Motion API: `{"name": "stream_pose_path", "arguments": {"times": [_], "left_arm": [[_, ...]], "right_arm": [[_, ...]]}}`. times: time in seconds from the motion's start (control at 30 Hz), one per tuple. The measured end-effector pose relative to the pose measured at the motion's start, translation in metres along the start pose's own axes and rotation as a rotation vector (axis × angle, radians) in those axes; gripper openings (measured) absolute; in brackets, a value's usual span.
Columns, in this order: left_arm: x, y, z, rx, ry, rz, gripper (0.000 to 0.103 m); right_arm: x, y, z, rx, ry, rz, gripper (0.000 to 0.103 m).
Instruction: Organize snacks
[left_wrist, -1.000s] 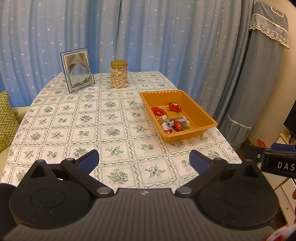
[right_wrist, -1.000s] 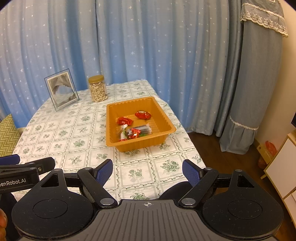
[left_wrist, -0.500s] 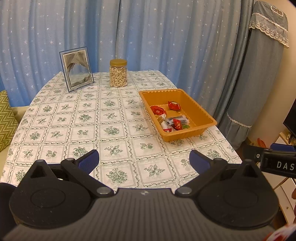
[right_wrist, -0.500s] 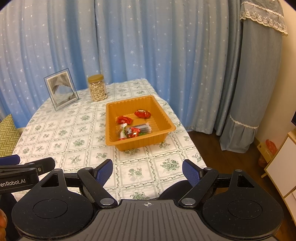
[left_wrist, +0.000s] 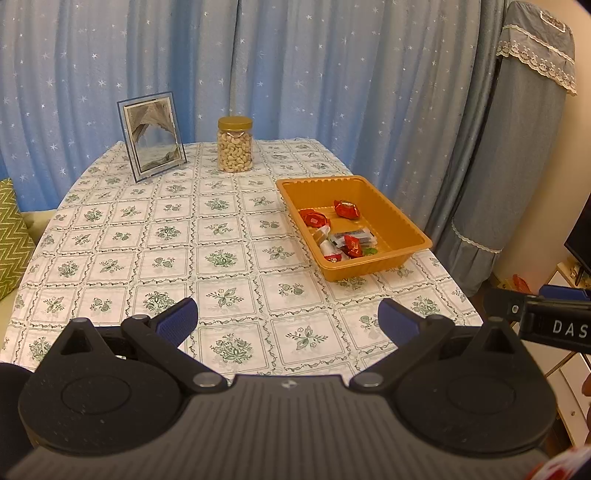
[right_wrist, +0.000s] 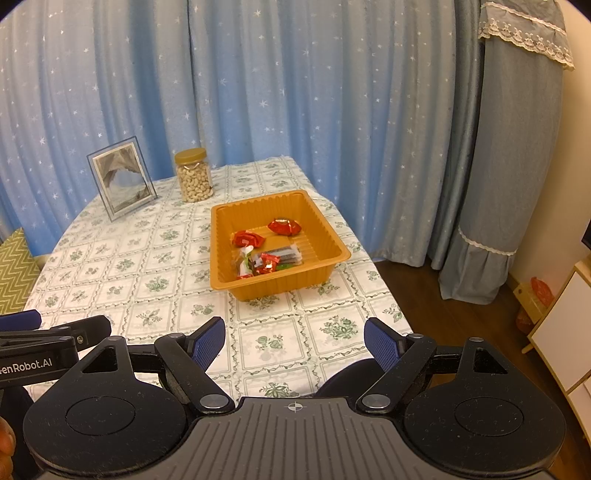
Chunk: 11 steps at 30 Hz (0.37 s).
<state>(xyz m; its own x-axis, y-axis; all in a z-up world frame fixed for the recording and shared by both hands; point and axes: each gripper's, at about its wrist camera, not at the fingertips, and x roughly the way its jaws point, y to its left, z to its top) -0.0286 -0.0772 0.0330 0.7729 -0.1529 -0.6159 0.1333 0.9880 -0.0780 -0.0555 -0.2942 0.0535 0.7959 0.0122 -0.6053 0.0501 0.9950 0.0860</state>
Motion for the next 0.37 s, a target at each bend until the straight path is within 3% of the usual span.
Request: {"name": "stream_pose_path", "arguments": {"times": [0.37], "left_arm": [[-0.0005,0.0003,-0.0033,0.003,-0.010,-0.017,0.103]], "right_arm": [[0.0006,-0.0002,-0.0028,0.003,-0.001,-0.002,0.082]]}}
